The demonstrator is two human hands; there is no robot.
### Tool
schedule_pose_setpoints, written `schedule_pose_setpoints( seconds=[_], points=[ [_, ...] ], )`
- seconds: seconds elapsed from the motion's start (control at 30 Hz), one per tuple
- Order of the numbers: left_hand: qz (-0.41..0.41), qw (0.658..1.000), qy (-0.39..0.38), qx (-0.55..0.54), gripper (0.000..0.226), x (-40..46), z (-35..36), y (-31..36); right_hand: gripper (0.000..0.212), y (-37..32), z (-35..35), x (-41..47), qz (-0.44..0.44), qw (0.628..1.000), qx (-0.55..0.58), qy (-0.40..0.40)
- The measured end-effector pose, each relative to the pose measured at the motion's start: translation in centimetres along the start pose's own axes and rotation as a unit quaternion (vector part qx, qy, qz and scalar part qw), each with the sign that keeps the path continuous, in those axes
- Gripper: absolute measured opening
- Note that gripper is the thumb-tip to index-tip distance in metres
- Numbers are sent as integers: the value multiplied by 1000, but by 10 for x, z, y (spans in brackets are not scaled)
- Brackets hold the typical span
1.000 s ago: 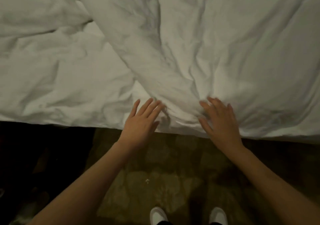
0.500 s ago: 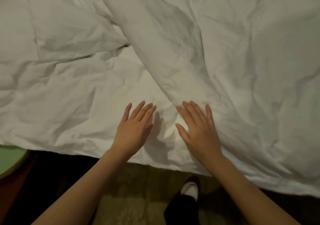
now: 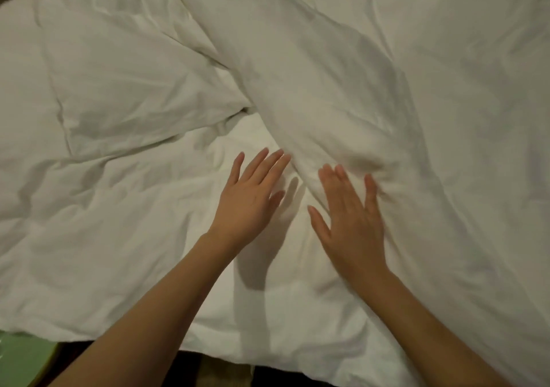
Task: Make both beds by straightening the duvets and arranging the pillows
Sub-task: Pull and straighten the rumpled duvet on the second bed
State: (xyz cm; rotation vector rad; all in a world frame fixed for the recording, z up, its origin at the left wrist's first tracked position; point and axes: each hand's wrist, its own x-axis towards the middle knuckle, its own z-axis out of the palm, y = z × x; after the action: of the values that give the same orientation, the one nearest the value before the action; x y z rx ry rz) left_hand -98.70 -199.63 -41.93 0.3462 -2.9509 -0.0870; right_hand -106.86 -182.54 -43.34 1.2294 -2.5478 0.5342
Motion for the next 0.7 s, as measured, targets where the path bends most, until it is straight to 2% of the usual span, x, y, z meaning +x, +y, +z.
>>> schedule_pose_setpoints(
  seconds=[0.13, 0.23, 0.37, 0.47, 0.53, 0.63, 0.7],
  points=[
    [55, 998, 5, -17, 57, 44, 17, -19, 53, 22, 5, 22, 29, 998, -54, 9],
    [131, 991, -9, -35, 60, 84, 24, -23, 53, 49, 8, 38, 35, 995, -94, -27],
    [233, 971, -38, -44, 66, 134, 30, -29, 68, 81, 9, 58, 86, 983, -128, -96],
    [286, 955, -61, -49, 53, 176, 37, -28, 75, 94, 9, 73, 143, 970, -145, -134],
    [305, 948, -55, -73, 38, 196, 43, -22, 78, 102, 9, 82, 182, 965, -105, -155],
    [287, 939, -19, -188, 17, 211, 49, -14, 81, 107, 8, 88, 198, 965, -47, -167],
    [276, 933, 19, -228, 17, 211, 50, -9, 82, 108, 5, 88, 198, 965, -32, -171]
  ],
)
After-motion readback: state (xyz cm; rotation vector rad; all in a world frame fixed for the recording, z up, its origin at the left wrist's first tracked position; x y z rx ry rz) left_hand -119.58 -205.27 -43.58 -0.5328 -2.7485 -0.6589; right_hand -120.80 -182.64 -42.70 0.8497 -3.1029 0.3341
